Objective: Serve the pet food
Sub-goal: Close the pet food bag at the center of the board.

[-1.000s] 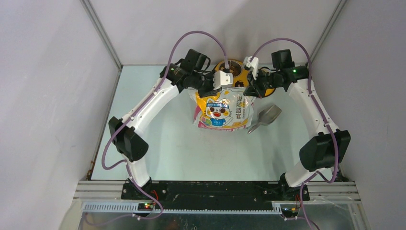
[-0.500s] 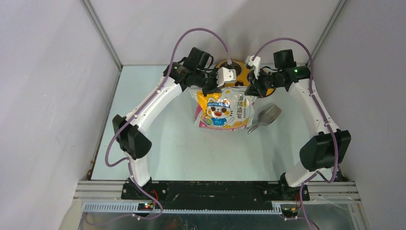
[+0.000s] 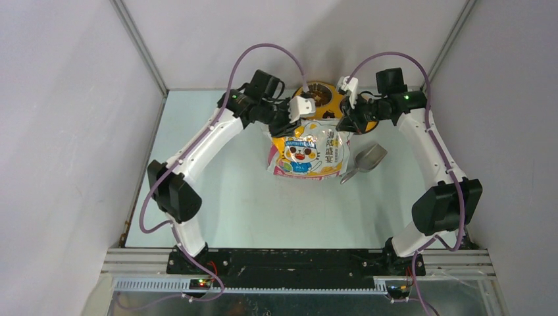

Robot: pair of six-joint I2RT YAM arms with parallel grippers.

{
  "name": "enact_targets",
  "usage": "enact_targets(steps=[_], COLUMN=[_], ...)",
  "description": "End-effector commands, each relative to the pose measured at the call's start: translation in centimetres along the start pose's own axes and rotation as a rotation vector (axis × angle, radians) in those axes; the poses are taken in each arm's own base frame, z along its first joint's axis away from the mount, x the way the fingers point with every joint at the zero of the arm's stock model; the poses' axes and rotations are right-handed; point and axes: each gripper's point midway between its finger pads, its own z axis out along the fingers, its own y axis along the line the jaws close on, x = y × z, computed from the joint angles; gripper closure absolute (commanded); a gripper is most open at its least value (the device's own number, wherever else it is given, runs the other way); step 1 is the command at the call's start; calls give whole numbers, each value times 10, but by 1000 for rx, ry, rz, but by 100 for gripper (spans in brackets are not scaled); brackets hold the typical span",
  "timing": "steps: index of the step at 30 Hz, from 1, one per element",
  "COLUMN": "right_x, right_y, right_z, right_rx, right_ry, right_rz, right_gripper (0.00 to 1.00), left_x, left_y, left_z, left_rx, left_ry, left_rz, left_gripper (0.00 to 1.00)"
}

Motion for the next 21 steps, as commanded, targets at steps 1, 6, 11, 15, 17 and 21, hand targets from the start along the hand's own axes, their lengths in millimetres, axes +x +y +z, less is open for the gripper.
enact_targets(steps=[1,6,11,15,17,21], right_x=[-70,-71,-76,-87,-94,-104], right_y=[4,6,6,21,32,46], right_z=[-26,-21,-21,-19,-12,11], right_rx=[35,25,27,-11,-31,-47], right_ry=[-175,-173,-180,-216,-223,-242], right_rz=[-183,-186,-187,-201,-228,-281], right_gripper=[100,100,100,69,58,49], left_x=[33,58,50,40,36,33], left_y=[10,19,29,29,28,24], left_z=[-33,-37,-44,-48,-49,-48], left_rx=[-63,-95,-140,-138,-132,-116], left_ry=[61,82,45,21,11,-1], left_rz=[-25,-86,-91,-107,-121,-132], left_gripper=[59,92,100,100,100,100])
